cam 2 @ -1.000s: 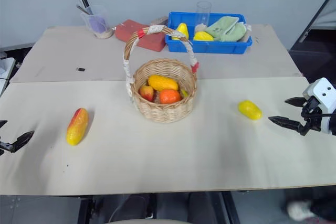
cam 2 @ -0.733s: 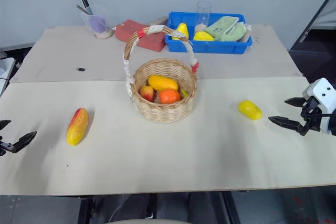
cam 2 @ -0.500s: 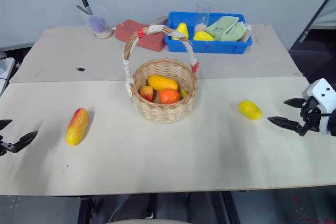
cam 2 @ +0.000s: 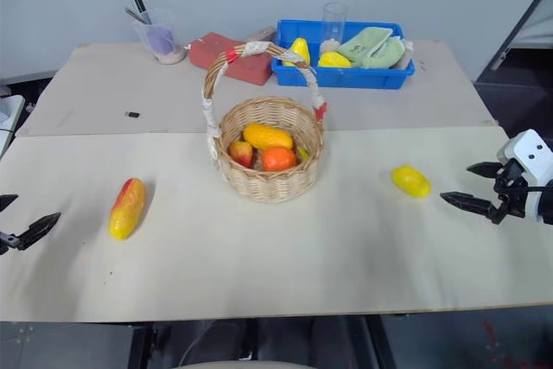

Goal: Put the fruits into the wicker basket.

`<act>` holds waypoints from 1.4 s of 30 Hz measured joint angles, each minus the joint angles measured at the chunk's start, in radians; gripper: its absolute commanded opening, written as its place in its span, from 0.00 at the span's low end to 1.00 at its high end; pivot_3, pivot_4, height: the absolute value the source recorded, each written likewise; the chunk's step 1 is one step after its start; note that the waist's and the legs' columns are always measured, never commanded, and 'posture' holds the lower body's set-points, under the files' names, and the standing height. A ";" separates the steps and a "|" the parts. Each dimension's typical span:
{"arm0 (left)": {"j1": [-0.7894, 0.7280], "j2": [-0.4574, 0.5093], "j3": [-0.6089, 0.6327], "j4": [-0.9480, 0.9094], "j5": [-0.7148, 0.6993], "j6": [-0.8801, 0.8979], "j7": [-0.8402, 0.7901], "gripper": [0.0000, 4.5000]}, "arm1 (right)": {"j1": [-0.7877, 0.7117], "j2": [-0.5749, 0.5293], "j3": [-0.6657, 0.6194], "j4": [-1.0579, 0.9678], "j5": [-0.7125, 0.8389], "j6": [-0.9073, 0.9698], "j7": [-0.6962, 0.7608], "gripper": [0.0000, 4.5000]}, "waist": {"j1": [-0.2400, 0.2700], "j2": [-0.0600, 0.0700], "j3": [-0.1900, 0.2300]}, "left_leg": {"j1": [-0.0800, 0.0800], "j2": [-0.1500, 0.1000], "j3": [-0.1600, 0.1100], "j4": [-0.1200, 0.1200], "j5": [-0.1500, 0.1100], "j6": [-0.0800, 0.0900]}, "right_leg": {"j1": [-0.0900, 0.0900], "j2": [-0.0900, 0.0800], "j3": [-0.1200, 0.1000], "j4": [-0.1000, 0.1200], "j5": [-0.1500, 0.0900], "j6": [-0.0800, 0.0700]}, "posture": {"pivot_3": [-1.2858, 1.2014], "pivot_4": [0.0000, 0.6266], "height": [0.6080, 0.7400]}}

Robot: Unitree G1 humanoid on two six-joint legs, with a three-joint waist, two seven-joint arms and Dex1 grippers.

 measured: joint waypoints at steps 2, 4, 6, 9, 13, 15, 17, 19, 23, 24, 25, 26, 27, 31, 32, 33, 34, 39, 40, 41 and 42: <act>0.004 -0.024 0.003 -0.043 -0.031 0.040 0.001 1.00 | -0.003 0.008 0.001 -0.019 0.005 0.002 0.003 0.99 | 0.000 0.000 0.000 | 0.000 0.000 0.000 0.000 0.000 0.000 | 0.000 0.000 0.000 0.000 0.000 0.000 | 0.52 0.24 1.00; 0.006 -0.057 0.004 -0.101 -0.077 0.094 0.006 1.00 | -0.004 0.014 0.006 -0.092 0.030 0.024 0.019 0.99 | 0.000 0.000 0.000 | 0.000 0.001 0.000 0.000 0.000 0.000 | 0.000 0.000 0.000 0.000 0.000 0.000 | 0.52 0.24 1.00; 0.007 -0.089 -0.001 -0.157 -0.112 0.145 0.017 1.00 | -0.014 0.014 0.019 -0.209 0.086 0.086 0.047 0.99 | -0.001 0.000 0.000 | 0.000 0.001 -0.001 0.000 0.000 0.000 | 0.000 0.001 0.000 0.001 0.000 0.000 | 0.52 0.24 1.00; -0.010 -0.121 -0.046 -0.217 -0.133 0.206 0.061 1.00 | -0.049 0.014 0.039 -0.384 0.182 0.185 0.078 0.99 | 0.000 0.000 0.000 | 0.000 0.002 -0.003 0.000 0.000 0.000 | 0.000 0.003 0.001 0.000 0.000 0.000 | 0.52 0.24 1.00; -0.081 -0.206 -0.133 -0.250 -0.127 0.268 0.177 1.00 | -0.150 0.028 0.084 -0.565 0.314 0.313 0.080 0.99 | 0.008 0.000 0.000 | -0.001 0.001 -0.003 0.001 0.000 0.000 | 0.000 0.002 0.000 0.000 0.000 0.000 | 0.52 0.24 1.00; -0.101 -0.237 -0.180 -0.253 -0.113 0.275 0.219 1.00 | -0.203 0.039 0.095 -0.619 0.358 0.349 0.073 0.99 | 0.011 -0.001 0.000 | -0.002 0.001 -0.004 0.001 0.000 0.000 | 0.000 0.002 0.000 0.000 0.000 0.000 | 0.52 0.24 1.00; -0.122 -0.264 -0.206 -0.252 -0.100 0.277 0.258 1.00 | -0.250 0.051 0.108 -0.639 0.381 0.373 0.058 0.99 | 0.014 -0.003 -0.001 | -0.003 0.001 -0.004 0.001 0.000 0.000 | -0.001 0.002 0.000 0.000 0.000 0.000 | 0.52 0.24 1.00; -0.137 -0.281 -0.226 -0.253 -0.097 0.277 0.283 1.00 | -0.278 0.066 0.116 -0.647 0.399 0.386 0.048 0.99 | 0.017 -0.003 -0.001 | -0.003 0.001 -0.004 0.001 0.000 0.000 | -0.001 0.001 0.000 0.000 0.000 0.000 | 0.52 0.24 1.00; -0.167 -0.322 -0.290 -0.237 -0.059 0.274 0.329 1.00 | -0.358 0.110 0.154 -0.653 0.411 0.393 0.034 0.99 | 0.018 -0.003 -0.001 | -0.003 0.000 -0.004 0.001 0.000 -0.001 | -0.002 0.001 0.000 0.000 0.000 0.000 | 0.52 0.24 1.00; -0.170 -0.328 -0.301 -0.235 -0.056 0.274 0.333 1.00 | -0.367 0.114 0.160 -0.654 0.411 0.393 0.032 0.99 | 0.018 -0.003 -0.001 | -0.003 0.000 -0.004 0.001 0.000 -0.001 | -0.002 0.001 0.000 0.000 0.000 0.000 | 0.52 0.24 1.00; -0.175 -0.333 -0.314 -0.232 -0.048 0.272 0.342 0.88 | -0.375 0.119 0.163 -0.654 0.410 0.393 0.030 1.00 | 0.019 -0.003 -0.001 | -0.003 0.000 -0.004 0.001 0.000 -0.001 | -0.002 0.001 0.000 0.000 0.000 0.000 | 0.52 0.24 1.00; -0.180 -0.340 -0.321 -0.226 -0.041 0.269 0.348 0.80 | -0.378 0.121 0.168 -0.654 0.409 0.392 0.029 1.00 | 0.021 -0.003 -0.001 | -0.003 0.000 -0.004 0.001 0.000 -0.001 | -0.002 0.001 0.000 0.000 0.000 0.000 | 0.52 0.24 1.00; -0.182 -0.344 -0.324 -0.223 -0.036 0.266 0.352 0.72 | -0.378 0.122 0.175 -0.654 0.407 0.392 0.028 1.00 | 0.021 -0.003 -0.001 | -0.003 0.000 -0.004 0.001 0.000 -0.001 | -0.002 0.001 0.000 0.000 0.000 0.000 | 0.52 0.24 1.00; -0.190 -0.347 -0.334 -0.211 -0.023 0.252 0.352 0.36 | -0.377 0.126 0.191 -0.654 0.399 0.390 0.027 1.00 | 0.022 -0.003 -0.001 | -0.003 0.000 -0.004 0.001 0.000 -0.001 | -0.002 0.001 0.000 0.000 0.000 0.000 | 0.52 0.24 1.00; -0.190 -0.347 -0.334 -0.210 -0.022 0.251 0.351 0.36 | -0.377 0.126 0.191 -0.654 0.399 0.390 0.027 1.00 | 0.021 -0.003 -0.001 | -0.004 0.000 -0.004 0.001 0.000 -0.001 | -0.002 0.001 0.000 0.000 0.000 0.000 | 0.52 0.24 1.00; -0.190 -0.347 -0.334 -0.209 -0.022 0.248 0.348 0.36 | -0.377 0.126 0.191 -0.654 0.399 0.390 0.024 1.00 | 0.021 -0.003 -0.001 | -0.004 0.000 -0.004 0.001 0.000 -0.001 | -0.002 0.001 0.000 0.000 0.000 0.000 | 0.52 0.24 1.00; -0.187 -0.346 -0.334 -0.208 -0.022 0.243 0.342 0.36 | -0.377 0.126 0.191 -0.654 0.397 0.390 0.022 1.00 | 0.021 -0.003 -0.001 | -0.003 0.000 -0.004 0.001 0.000 -0.001 | -0.002 0.001 0.000 0.000 0.000 0.000 | 0.52 0.24 1.00; -0.087 -0.278 -0.306 -0.321 -0.100 0.219 0.200 0.36 | -0.339 0.111 0.170 -0.655 0.393 0.389 0.020 1.00 | 0.020 -0.003 -0.001 | -0.006 0.000 -0.004 0.001 0.000 -0.001 | -0.005 -0.002 0.000 0.000 0.000 0.000 | 0.52 0.24 1.00; -0.073 -0.252 -0.298 -0.377 -0.136 0.233 0.165 0.36 | -0.331 0.103 0.161 -0.654 0.393 0.390 0.019 1.00 | 0.021 -0.003 0.000 | -0.007 0.000 -0.004 0.001 0.000 -0.001 | -0.005 -0.004 -0.001 0.000 0.000 0.000 | 0.52 0.24 1.00; -0.068 -0.217 -0.288 -0.439 -0.177 0.255 0.128 0.36 | -0.324 0.097 0.147 -0.655 0.394 0.390 0.018 1.00 | 0.024 -0.003 0.000 | -0.007 0.000 -0.004 0.001 0.001 -0.002 | -0.006 -0.005 -0.001 0.000 0.000 0.000 | 0.52 0.24 1.00; -0.072 -0.170 -0.288 -0.503 -0.219 0.281 0.091 0.36 | -0.309 0.086 0.130 -0.659 0.395 0.391 0.016 1.00 | 0.028 -0.003 0.000 | -0.007 -0.001 -0.004 0.001 0.001 -0.002 | -0.005 -0.006 -0.002 0.000 0.000 0.000 | 0.52 0.24 1.00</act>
